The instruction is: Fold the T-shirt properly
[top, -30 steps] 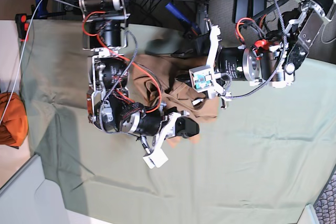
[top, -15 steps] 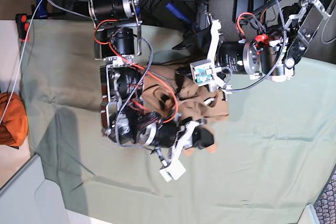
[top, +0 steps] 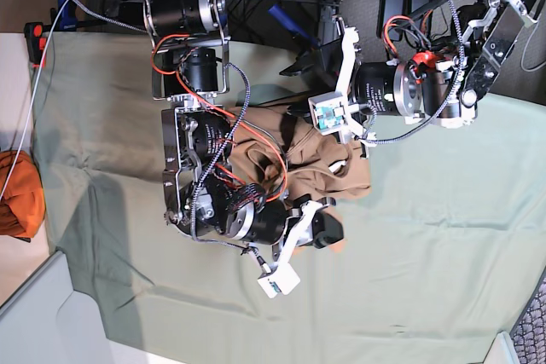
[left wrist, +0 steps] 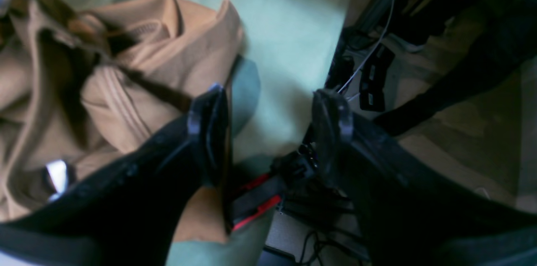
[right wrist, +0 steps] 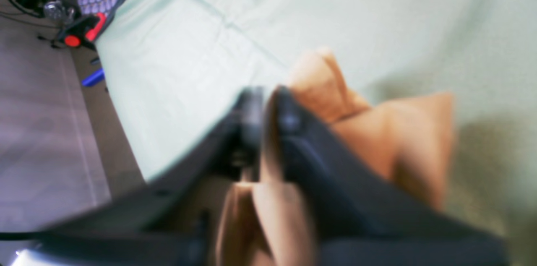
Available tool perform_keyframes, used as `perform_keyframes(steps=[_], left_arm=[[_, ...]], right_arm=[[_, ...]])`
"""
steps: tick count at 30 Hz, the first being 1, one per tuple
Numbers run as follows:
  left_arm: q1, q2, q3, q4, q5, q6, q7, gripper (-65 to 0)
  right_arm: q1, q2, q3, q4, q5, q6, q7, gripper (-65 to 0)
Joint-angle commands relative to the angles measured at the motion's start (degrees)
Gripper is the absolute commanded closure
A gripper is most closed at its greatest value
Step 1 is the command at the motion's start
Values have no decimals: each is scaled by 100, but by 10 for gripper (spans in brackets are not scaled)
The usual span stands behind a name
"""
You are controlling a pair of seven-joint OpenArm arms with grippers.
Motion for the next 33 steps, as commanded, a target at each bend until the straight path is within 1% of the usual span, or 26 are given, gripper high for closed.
perform_keyframes(steps=[1, 2, 3, 4, 9, 11, 13, 14, 15, 16, 19, 22, 25, 28, 30, 33], left_arm=[[-61, -15, -15, 96, -85, -69, -90, -357], [-61, -17, -17, 96, -83, -69, -87, -357], [-59, -17, -17, 96, -83, -69, -70, -357], [-55, -20, -17, 94, -85, -69, -44, -357], [-44, -122, -17, 94, -85, -69, -7, -357], [-42, -243, -17, 94, -85, -69, -4, -357], [-44, -382, -17, 94, -85, -69, -4, -356], [-46, -455, -17, 94, -85, -69, -4, -357], [-46, -520, -17, 94, -85, -69, -7, -357], [-48, -588, -20, 94, -85, -69, -13, -356], [-46, -752, -144, 94, -87, -69, -31, -357], [-46, -778, -444, 94, -109, -69, -33, -357], [-48, -776, -778, 94, -160, -69, -208, -357], [-50, -761, -1040, 94, -249, -69, -269, -357], [-50, -763, -1134, 94, -302, -69, -267, -357], [-48, -763, -1152, 94, -313, -69, -264, -357]], right_arm=[[173, -28, 11, 111, 105, 671, 144, -227], [173, -28, 11, 111, 122, 671, 144, -286], [188, -28, 11, 114, 138, 671, 146, -325], [210, -28, 11, 114, 144, 671, 146, -339], [592, -28, 160, 120, 155, 669, 114, -338], [750, -26, 378, 120, 155, 669, -79, -338], [868, -11, 675, 120, 149, 671, -393, -336], [890, 22, 826, 120, 140, 671, -542, -321], [885, 96, 946, 120, 142, 671, -632, -281], [863, 208, 1036, 120, 142, 671, -678, -223], [752, 612, 1165, 120, 160, 669, -691, 0], [570, 1016, 1169, 118, 282, 671, -699, 0], [306, 1226, 1169, 107, 505, 669, -723, 0], [20, 1174, 1145, 105, 767, 673, -721, 0], [-129, 1058, 1141, 103, 907, 671, -717, 0], [-243, 796, 1119, 85, 876, 673, -675, 0]])
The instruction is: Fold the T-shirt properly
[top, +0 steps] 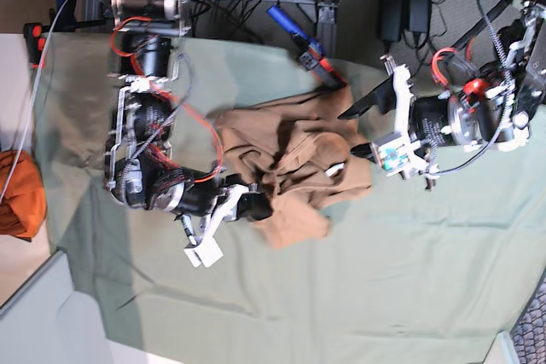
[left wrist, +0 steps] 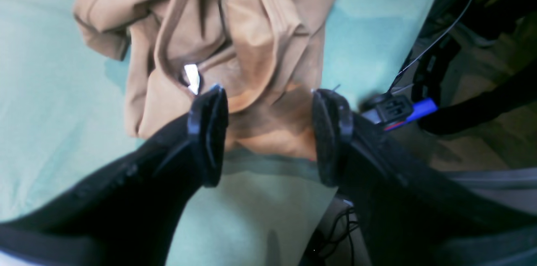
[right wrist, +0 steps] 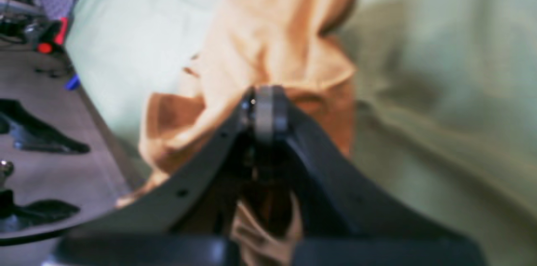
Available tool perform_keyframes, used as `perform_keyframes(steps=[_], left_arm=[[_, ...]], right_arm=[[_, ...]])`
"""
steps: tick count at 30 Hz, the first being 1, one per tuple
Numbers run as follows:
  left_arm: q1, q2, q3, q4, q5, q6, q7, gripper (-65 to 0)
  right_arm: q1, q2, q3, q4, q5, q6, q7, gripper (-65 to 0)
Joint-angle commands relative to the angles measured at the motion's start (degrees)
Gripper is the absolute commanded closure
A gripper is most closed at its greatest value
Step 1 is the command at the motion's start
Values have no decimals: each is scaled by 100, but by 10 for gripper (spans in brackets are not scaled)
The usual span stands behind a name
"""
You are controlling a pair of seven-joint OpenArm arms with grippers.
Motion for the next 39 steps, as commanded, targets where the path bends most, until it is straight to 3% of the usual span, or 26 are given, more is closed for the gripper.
perform_keyframes(steps=[1, 4, 13, 19, 22, 25, 29, 35, 39], left_arm=[[-61, -20, -37, 94, -133, -69, -125, -357], [-61, -20, -37, 94, -197, -69, -122, -357], [-57, -20, -37, 94, -238, -69, -94, -357], [-59, -22, -37, 94, -278, -69, -26, -357], [-57, -24, -37, 94, -278, -69, 133, -357], [-55, -39, -50, 94, -278, -69, 221, -356], [-39, -179, -260, 94, -278, -69, 221, -356], [186, -321, -1058, 87, -282, -69, 195, -357], [310, -321, -1580, 31, -286, -69, 190, -357]], right_arm=[[155, -76, -15, 79, 98, 673, 175, 0], [162, -319, -111, 81, -28, 673, 531, 0], [164, -822, -817, 79, -1290, 671, 1847, 0], [426, -1003, -964, 98, -1550, 669, 1829, 0], [636, -986, -846, 291, -1287, 671, 1364, 0], [629, -737, -841, 636, -1045, 673, 1027, 0], [348, -173, -997, 909, -584, 675, 785, 0], [-417, 638, -1467, 1574, 98, 702, 391, 0], [-719, 966, -1611, 2162, 181, 699, 197, 0]])
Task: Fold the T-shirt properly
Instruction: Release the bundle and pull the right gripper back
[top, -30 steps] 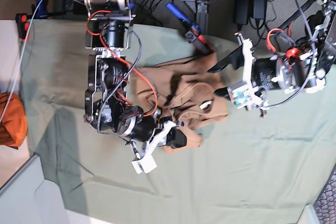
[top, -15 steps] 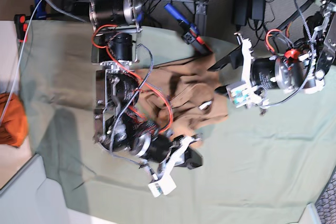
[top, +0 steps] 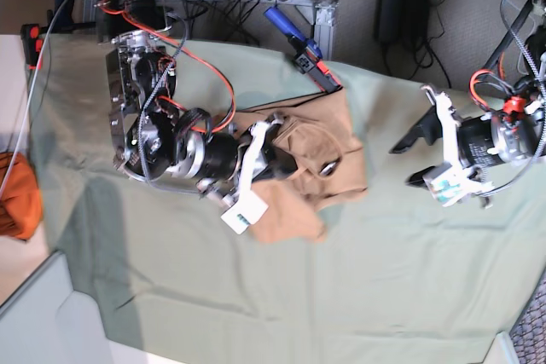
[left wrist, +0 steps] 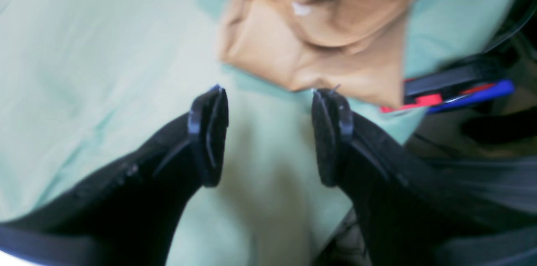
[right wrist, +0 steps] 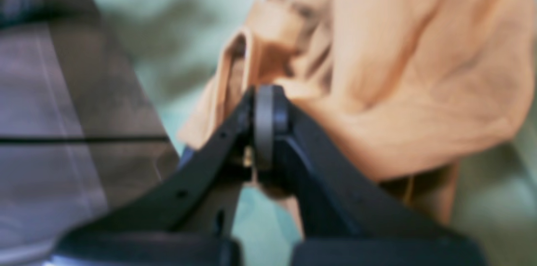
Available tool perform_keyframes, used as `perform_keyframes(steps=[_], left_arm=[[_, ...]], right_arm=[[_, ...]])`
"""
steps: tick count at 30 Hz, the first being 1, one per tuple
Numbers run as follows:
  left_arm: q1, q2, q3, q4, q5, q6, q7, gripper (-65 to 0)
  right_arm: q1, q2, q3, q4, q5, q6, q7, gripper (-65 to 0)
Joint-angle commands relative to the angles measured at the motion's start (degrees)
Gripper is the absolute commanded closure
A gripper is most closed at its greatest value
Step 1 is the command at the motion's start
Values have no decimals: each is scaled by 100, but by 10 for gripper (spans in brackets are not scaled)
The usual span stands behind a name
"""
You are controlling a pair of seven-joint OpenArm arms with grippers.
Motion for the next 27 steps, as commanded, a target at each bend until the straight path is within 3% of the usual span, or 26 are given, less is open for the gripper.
perform_keyframes(steps=[1, 7, 15, 21, 24, 27], left_arm=[[4, -55, -127, 35, -103, -69, -118, -357], [61, -52, -313, -435, -280, -69, -133, -357], [61, -52, -313, -693, -442, -69, -151, -356], [63, -50, -313, -691, -579, -69, -149, -356], [61, -48, -313, -691, -603, -69, -155, -356], [61, -28, -310, -691, -702, -69, -155, -356]], right_arm=[[74, 90, 33, 214, 173, 693, 70, 0], [28, 243, 33, 509, 549, 693, -98, 0], [26, 278, 247, 601, 402, 688, -138, 0], [-162, 855, 898, 599, 348, 686, -74, 0], [-442, 1198, 1032, 592, 612, 688, -83, 0], [-780, 1248, 1003, 595, 844, 691, -98, 0]])
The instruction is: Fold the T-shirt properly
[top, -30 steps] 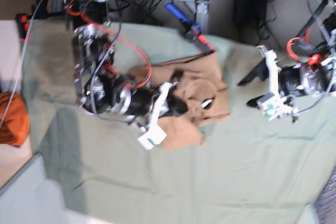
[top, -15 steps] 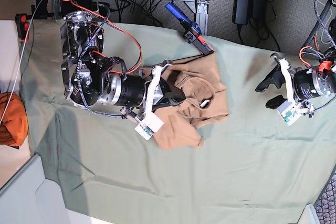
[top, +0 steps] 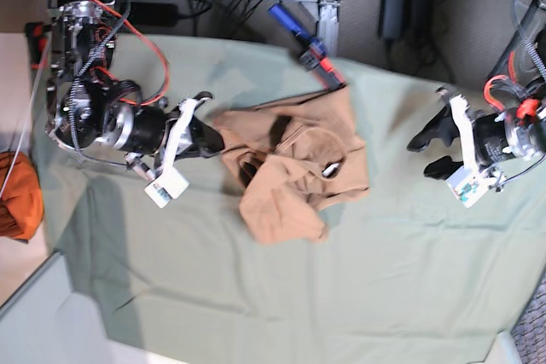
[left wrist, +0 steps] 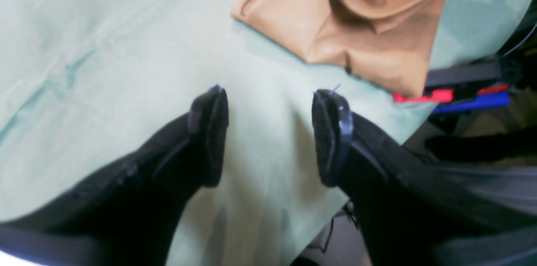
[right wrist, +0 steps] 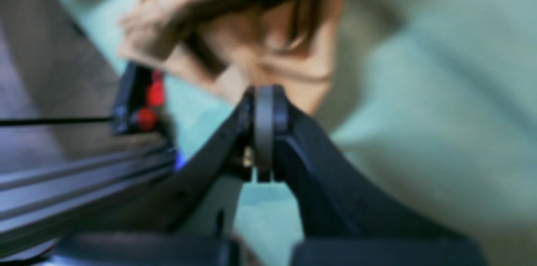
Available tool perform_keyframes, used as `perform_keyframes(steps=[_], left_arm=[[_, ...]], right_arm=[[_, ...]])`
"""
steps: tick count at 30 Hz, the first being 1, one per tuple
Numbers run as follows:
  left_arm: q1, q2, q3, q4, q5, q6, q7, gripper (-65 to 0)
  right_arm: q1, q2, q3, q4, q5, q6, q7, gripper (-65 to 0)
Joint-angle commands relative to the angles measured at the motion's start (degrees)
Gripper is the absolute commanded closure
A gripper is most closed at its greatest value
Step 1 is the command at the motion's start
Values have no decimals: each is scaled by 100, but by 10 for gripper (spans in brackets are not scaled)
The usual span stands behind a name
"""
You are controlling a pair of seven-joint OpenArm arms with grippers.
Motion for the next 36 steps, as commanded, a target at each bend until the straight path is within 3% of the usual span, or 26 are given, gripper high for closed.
perform_keyframes(steps=[1, 5, 8, 14, 18, 25, 36], left_arm=[[-63, -46, -42, 83, -138, -69, -144, -356], [-63, 35, -42, 83, -262, -69, -140, -356], [-63, 146, -28, 109, -369, -69, -140, -356], [-79, 369, 398, 114, -177, -69, -146, -356], [-79, 540, 645, 114, -81, -69, -184, -356], [-81, 758, 645, 116, -118, -69, -234, -356], [-81, 1143, 645, 116, -216, -69, -251, -356]], right_arm=[[-11, 17, 0, 90, 166, 693, 103, 0], [-151, -240, -129, 90, 79, 691, 199, 0], [-111, -459, -131, 90, -262, 691, 588, 0], [297, -787, -138, -127, -977, 688, 1104, 0], [688, -1051, -216, -640, -1025, 691, 1191, 0], [1327, -1696, -527, -1641, -1075, 691, 1362, 0], [2247, -2804, -748, -2990, -1969, 686, 2081, 0]])
